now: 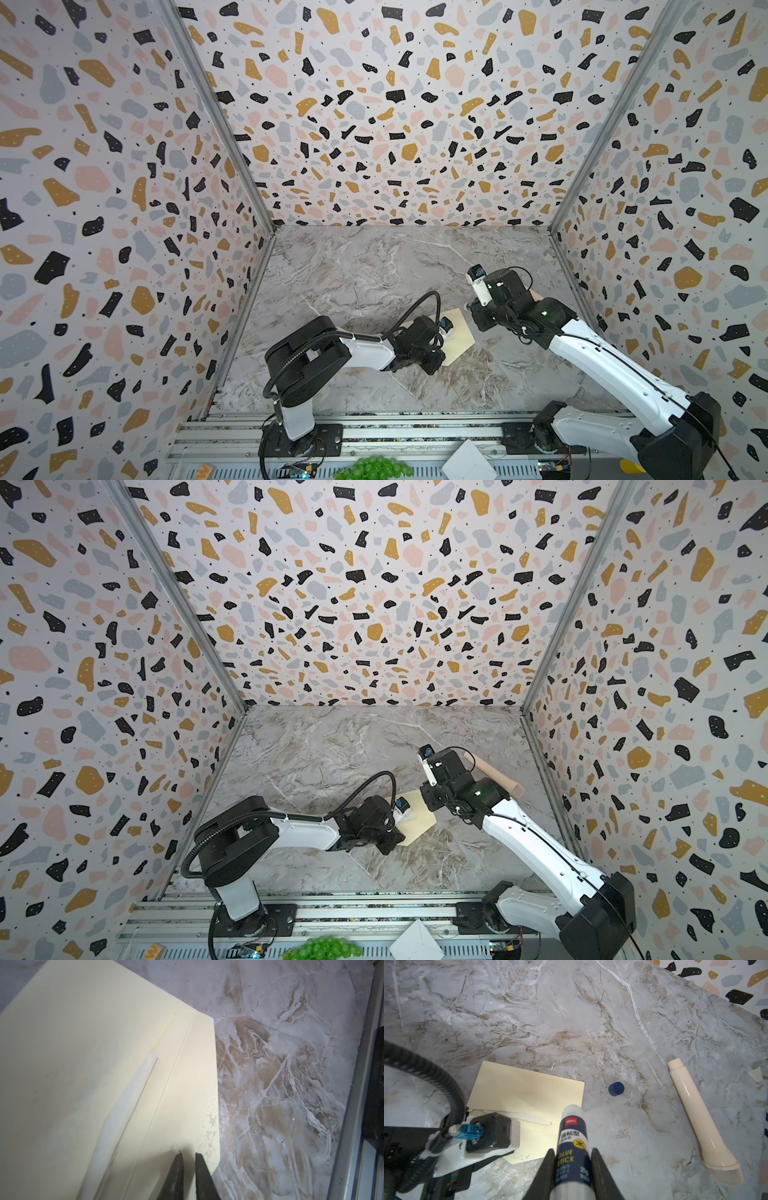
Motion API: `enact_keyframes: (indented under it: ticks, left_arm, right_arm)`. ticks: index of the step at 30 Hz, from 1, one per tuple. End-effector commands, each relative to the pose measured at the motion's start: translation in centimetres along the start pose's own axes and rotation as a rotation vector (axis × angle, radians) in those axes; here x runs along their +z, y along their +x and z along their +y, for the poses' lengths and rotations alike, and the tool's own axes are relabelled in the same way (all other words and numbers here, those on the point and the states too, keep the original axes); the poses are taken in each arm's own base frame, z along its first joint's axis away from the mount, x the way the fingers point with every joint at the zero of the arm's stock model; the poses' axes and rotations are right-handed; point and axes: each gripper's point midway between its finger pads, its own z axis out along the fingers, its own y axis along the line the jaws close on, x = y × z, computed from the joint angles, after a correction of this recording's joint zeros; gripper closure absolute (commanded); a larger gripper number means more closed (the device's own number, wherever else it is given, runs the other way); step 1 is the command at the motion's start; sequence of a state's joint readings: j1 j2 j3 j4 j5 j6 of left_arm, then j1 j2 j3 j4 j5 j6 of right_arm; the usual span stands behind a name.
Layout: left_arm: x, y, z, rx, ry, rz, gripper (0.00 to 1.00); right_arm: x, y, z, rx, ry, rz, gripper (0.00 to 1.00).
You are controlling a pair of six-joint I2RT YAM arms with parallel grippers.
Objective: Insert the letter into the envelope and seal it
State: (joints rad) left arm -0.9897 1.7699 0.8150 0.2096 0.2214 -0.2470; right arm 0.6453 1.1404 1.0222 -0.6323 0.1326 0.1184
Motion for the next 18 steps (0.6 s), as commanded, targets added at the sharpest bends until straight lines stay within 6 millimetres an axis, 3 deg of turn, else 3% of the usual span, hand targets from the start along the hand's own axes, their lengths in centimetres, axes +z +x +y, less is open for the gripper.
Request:
enact_keyframes:
  ticks: [1, 6, 10, 18]
  left_arm:
    - [-1.9, -2.4, -0.5, -0.004, -0.018, -0.084, 0.84]
    - [-4.4, -4.8, -0.1, -0.016, -0.035, -0.180, 0.83]
    - [-6.8, -5.5, 1.9, -0.055, -0.077, -0.259, 0.82]
    - [-8.2, -2.6, 7.0, -0.151, -0.171, -0.245, 0.88]
  right_arm:
    - [-0.5, 0.0, 0.5, -0.004, -0.036, 0.011, 1.00]
    - [0.2, 0.2, 1.4, -0.028, -0.080, 0.058, 1.00]
    - [1.1, 0.1, 2.3, -0.041, -0.120, 0.095, 1.00]
    - [3.2, -0.4, 4.6, -0.079, -0.175, 0.159, 1.00]
